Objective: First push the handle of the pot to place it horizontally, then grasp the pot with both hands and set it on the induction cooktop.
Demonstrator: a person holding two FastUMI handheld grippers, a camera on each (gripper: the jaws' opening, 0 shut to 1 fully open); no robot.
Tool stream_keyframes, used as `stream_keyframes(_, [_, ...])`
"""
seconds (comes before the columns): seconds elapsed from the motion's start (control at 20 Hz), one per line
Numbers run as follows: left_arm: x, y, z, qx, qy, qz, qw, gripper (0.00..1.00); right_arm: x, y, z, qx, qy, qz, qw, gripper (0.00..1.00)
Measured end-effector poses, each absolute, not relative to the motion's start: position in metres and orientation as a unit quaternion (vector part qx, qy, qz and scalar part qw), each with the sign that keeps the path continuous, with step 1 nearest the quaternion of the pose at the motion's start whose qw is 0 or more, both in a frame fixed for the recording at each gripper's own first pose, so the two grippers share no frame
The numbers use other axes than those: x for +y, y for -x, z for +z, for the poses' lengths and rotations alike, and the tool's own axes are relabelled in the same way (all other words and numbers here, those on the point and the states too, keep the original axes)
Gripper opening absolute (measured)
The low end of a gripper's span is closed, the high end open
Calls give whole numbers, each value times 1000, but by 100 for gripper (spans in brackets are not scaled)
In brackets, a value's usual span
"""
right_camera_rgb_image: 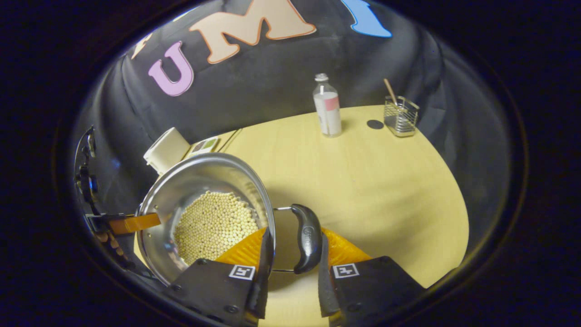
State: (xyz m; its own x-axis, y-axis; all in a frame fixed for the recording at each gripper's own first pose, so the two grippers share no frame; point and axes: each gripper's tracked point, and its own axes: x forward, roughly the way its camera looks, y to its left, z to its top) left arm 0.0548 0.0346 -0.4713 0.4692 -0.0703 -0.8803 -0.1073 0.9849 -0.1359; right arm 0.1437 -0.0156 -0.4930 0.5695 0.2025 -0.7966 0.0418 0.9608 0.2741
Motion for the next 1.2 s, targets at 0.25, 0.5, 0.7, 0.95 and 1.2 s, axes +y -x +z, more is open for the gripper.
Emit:
stream_keyframes(0.25, [80, -53, -465, 507, 88, 11, 857, 55, 34, -146, -484, 459, -131, 49, 877, 41])
stream_keyframes(0.5, [141, -49, -485, 517, 114, -6, 848, 56, 98, -143, -485, 470, -109, 29, 875, 47])
stream_keyframes(0.7, [197, -54, -499, 513, 123, -25, 849, 55, 156, -142, -487, 477, -91, 12, 874, 47])
stream_keyframes(0.95, [240, -61, -511, 507, 136, -41, 850, 54, 205, -143, -483, 488, -68, -5, 870, 47])
stream_keyframes(1.2, [261, -61, -518, 504, 138, -42, 852, 54, 230, -149, -488, 499, -63, -9, 864, 47])
